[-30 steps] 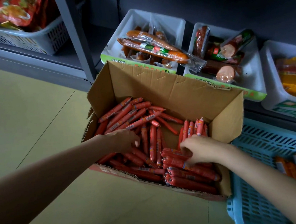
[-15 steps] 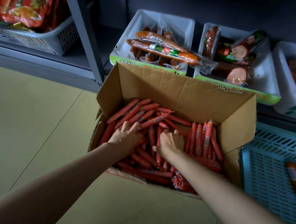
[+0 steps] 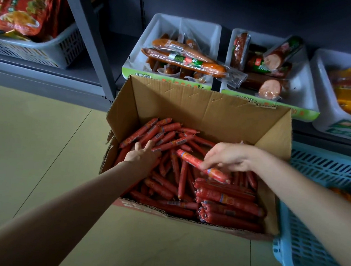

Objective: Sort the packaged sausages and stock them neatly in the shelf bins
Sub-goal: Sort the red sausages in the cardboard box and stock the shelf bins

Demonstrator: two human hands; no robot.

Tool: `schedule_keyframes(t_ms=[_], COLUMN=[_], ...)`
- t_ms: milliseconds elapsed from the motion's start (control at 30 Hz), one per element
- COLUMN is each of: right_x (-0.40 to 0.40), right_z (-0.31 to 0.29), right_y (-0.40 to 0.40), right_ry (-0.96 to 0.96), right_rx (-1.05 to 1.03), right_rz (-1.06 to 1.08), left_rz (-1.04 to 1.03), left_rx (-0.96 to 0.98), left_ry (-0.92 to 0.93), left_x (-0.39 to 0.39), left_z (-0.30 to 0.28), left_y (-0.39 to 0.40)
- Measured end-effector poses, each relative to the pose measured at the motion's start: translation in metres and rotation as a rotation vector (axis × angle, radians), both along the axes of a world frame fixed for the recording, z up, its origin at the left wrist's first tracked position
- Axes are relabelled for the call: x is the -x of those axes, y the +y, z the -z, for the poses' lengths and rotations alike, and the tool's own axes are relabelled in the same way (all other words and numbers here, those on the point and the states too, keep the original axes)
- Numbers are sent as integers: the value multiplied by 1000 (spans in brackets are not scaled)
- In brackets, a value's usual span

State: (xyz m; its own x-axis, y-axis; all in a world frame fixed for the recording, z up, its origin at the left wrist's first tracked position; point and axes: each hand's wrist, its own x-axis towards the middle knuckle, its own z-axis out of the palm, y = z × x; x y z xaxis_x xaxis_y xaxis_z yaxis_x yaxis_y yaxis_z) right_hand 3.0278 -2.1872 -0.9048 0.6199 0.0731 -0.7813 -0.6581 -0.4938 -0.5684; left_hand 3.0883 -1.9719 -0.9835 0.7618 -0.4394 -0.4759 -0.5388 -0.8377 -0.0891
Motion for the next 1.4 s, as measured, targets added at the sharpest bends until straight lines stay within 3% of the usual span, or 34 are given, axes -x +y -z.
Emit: schedule_keyframes(t_ms=[133, 333, 567, 867, 967, 1100, 1200, 1300, 1400], right_x=[29, 77, 85, 82, 64, 25, -6, -20, -21], right_z=[-18, -9, -1, 5, 10, 23, 35, 62, 80], right_y=[-38, -39, -35, -32, -25, -5, 11, 26, 36], right_ry=[20, 38, -205, -148, -280, -445, -404, -296, -213], right_rx=[123, 624, 558, 671, 588, 427, 431, 596, 634], right_rz=[-369, -789, -685, -807, -645, -344, -139, -155, -128], left_rz=[21, 15, 20, 80, 54, 111, 47, 23, -17], left_rx=[-58, -158, -167, -155, -23, 0, -32, -45, -19], left_ry=[-26, -41, -39, -40, -40, -43, 16, 14, -3], left_x=[3, 6, 4, -6, -3, -6, -9, -5, -2], left_z=[-7, -9, -9, 10, 9, 11, 7, 4, -3], left_y=[-6, -21, -19, -9, -4, 1, 1, -2, -5])
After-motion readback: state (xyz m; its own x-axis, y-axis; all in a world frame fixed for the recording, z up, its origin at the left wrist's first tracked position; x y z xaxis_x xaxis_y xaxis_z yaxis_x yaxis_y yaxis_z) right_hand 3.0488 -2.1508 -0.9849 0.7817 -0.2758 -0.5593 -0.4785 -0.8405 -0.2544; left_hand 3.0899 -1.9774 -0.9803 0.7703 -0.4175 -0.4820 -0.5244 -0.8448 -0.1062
